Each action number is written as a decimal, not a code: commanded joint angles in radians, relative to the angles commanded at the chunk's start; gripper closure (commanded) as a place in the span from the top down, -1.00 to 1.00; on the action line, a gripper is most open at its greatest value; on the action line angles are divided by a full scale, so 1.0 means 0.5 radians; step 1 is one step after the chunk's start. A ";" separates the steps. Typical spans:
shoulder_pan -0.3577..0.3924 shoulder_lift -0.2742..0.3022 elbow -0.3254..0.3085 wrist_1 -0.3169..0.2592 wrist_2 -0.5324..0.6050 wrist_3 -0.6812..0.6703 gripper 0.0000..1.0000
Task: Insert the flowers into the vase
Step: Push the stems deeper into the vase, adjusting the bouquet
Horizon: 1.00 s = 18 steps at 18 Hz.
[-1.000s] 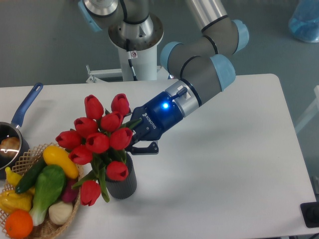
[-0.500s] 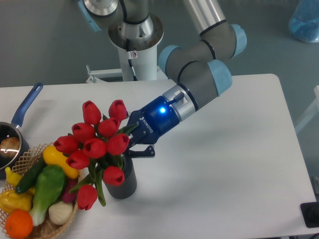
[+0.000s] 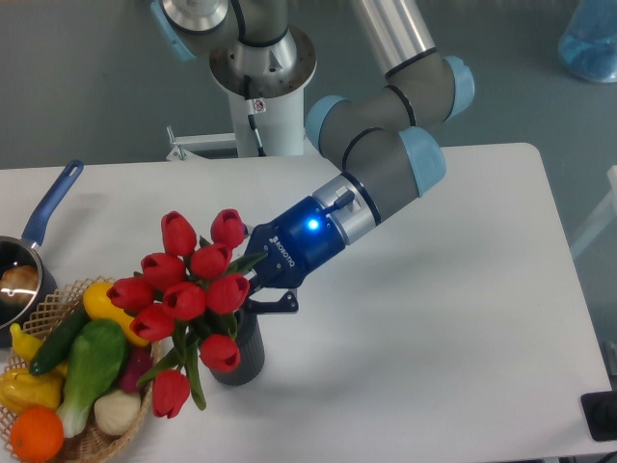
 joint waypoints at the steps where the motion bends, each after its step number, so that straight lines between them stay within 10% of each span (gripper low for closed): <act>1: 0.006 0.009 -0.016 -0.003 -0.009 -0.006 -0.72; 18: 0.009 0.012 -0.203 0.000 -0.034 0.255 -0.71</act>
